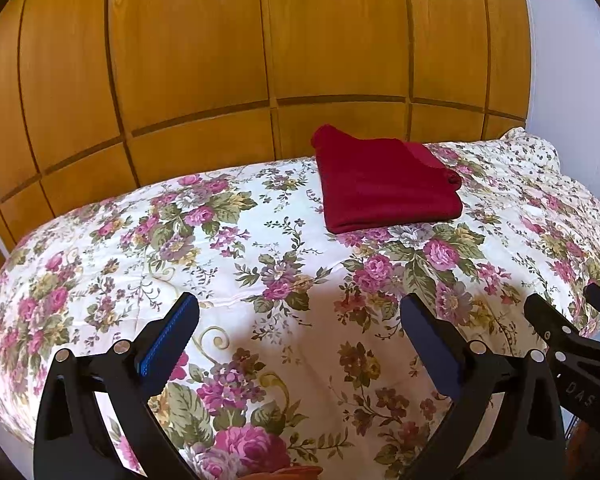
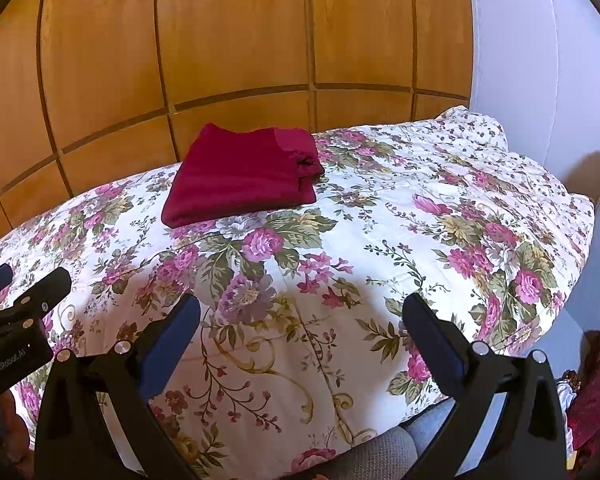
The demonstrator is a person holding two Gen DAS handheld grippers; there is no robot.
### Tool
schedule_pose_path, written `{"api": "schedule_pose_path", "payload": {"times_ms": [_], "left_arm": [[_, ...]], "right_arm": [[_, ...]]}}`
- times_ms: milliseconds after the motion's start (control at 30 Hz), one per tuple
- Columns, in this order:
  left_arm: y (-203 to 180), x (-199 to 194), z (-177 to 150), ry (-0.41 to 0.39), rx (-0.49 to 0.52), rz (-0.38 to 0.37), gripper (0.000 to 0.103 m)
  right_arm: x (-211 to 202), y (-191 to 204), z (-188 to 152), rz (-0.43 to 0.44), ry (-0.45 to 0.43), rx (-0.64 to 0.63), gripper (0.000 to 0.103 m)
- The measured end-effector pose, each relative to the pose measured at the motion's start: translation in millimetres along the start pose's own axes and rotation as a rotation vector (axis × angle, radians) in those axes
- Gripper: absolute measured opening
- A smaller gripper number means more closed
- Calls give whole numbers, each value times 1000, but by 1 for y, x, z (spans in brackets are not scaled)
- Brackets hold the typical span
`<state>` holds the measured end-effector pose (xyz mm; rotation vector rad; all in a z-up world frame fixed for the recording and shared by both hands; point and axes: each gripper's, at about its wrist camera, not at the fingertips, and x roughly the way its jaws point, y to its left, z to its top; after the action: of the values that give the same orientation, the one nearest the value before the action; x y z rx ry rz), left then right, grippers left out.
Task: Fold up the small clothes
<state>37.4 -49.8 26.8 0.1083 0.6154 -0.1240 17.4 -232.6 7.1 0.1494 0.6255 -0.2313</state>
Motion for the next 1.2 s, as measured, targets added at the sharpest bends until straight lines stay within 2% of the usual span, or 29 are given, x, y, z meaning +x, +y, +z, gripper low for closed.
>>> {"api": "schedule_pose_path", "payload": {"times_ms": [1200], "left_arm": [[2,-1,0,5,-21,-6,100]], "right_arm": [[2,1,-2,5,10,-3,101]]}}
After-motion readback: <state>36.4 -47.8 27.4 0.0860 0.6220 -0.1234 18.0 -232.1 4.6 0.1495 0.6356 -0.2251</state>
